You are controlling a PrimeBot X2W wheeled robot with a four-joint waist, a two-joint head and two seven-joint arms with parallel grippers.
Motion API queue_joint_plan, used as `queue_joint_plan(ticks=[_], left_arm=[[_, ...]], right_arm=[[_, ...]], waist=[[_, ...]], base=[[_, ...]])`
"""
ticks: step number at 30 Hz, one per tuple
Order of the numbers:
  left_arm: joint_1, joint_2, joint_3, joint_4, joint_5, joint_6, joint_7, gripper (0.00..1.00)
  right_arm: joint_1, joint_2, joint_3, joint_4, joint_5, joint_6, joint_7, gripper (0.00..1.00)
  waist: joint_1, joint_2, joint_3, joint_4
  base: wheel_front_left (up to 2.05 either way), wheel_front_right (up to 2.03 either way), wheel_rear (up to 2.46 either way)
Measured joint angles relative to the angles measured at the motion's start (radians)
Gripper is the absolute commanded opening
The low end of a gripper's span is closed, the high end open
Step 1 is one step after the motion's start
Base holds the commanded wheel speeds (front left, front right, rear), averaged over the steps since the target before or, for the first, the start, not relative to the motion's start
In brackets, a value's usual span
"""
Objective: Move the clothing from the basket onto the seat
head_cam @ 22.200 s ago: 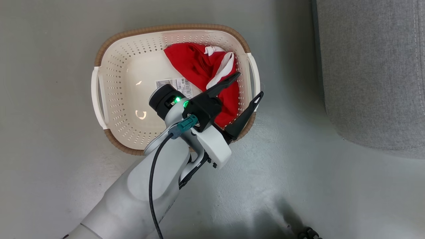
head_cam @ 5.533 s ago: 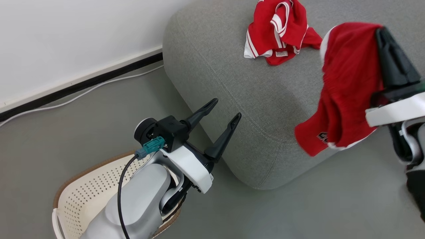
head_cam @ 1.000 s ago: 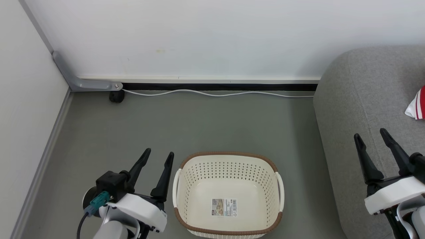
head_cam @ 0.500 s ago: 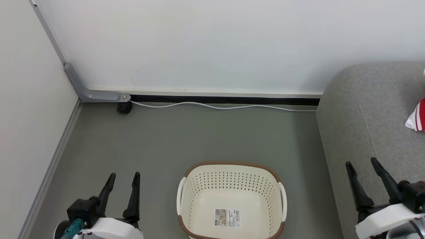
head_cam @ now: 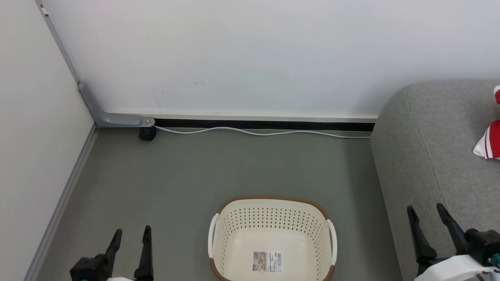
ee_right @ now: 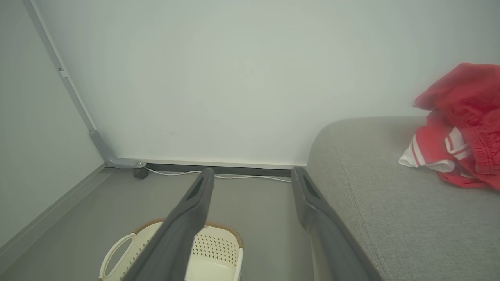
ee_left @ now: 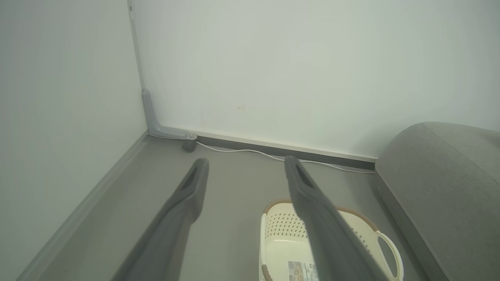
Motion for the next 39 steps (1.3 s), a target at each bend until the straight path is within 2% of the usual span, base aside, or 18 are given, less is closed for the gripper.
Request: queue_joint_plan(ticks=[22,23,29,39], left_arm=[[0.015,0.0,-0.032,-0.011,-0.034,-0.009,0.0,1.0],[0.015,-0.001,-0.035,-0.011,-0.04,-0.011,0.0,0.0],[0.038,-0.014,-0.037,0.044,-0.053,-0.01,0.01,0.0],[0.038,-0.015,-0.033,0.039,-0.156,-0.011,0.037,0.0]], right_arm=[[0.011,0.025,-0.018,0.019,-0.014,0.0,0.0,1.0],[0.011,0.025,-0.018,0.019,-0.014,0.0,0.0,0.0],[0.044,0.059,-0.011,0.068,-0.001,0.0,0.007,0.0],[0.043,0.064,-0.023,0.066,0.098,0.0,0.033,0.0]], waist=[[0.0,-0.0001,0.0,0.0],[0.0,-0.0001,0.0,0.0],[0.0,0.0,0.001,-0.001],[0.0003,0.0,0.003,-0.006]], base=[[0.0,0.0,0.0],[0.0,0.0,0.0],[0.0,0.0,0.0],[0.0,0.0,0.0]])
